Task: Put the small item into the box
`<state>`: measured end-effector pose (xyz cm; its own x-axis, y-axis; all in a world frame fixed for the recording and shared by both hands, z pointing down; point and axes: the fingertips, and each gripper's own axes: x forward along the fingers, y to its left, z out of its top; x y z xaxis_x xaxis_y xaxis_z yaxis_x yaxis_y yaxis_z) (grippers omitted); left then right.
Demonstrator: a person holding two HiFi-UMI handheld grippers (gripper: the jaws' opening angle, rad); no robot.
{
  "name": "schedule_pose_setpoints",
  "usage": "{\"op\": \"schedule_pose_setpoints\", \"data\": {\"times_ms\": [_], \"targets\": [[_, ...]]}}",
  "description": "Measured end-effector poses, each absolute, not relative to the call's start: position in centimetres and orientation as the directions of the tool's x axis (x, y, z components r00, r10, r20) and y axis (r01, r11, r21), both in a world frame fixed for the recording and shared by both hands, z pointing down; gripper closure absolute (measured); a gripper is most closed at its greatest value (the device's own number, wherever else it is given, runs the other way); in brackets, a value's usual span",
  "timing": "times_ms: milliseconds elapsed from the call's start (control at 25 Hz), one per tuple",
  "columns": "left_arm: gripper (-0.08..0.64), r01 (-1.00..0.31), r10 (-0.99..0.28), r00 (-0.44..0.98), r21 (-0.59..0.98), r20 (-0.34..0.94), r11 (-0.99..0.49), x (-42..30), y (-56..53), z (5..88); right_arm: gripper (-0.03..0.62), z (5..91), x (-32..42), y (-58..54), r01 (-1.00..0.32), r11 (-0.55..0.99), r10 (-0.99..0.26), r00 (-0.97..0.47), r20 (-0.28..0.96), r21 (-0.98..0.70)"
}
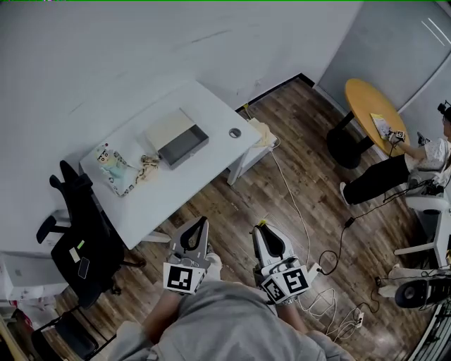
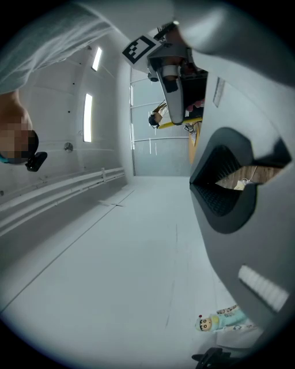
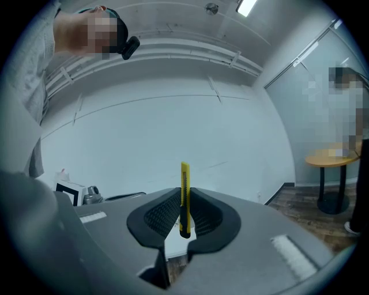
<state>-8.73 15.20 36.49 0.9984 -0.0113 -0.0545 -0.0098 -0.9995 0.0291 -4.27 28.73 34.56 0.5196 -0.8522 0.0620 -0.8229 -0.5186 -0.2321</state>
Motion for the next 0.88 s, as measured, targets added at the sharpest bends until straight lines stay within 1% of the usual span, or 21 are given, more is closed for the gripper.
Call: {"op": "schedule_pose_setpoints", "data": {"times_ms": [400, 520, 760, 880], "targets": [[0.557, 0.01, 0.008, 0.996, 0.017, -0.087, -1.0, -1.8, 10.4, 34.9, 0.526, 33.5, 2.0, 23.8, -0.827, -0.524, -0.85, 0.524, 0.057, -0.206], [0.557, 0.018, 0.017, 0.997, 0.02, -0.07, -1.0, 0.0, 9.3, 34.7, 0.528, 33.5, 3.8, 22.5, -0.828, -0.52, -0.852, 0.519, 0.063, -0.212], [0.557, 0.008, 0.007, 0.999, 0.021, -0.045, -1.0, 2.2, 6.6, 34.8, 0.528, 33.4, 6.1, 19.5, -0.841, -0.504, -0.862, 0.504, 0.056, -0.198], [0.557, 0.004, 0.003, 0.999, 0.016, -0.053, -1.0, 2.7, 5.6, 34.6, 0.528, 33.4, 6.7, 18.4, -0.846, -0.492, -0.869, 0.491, 0.061, -0.203]]}}
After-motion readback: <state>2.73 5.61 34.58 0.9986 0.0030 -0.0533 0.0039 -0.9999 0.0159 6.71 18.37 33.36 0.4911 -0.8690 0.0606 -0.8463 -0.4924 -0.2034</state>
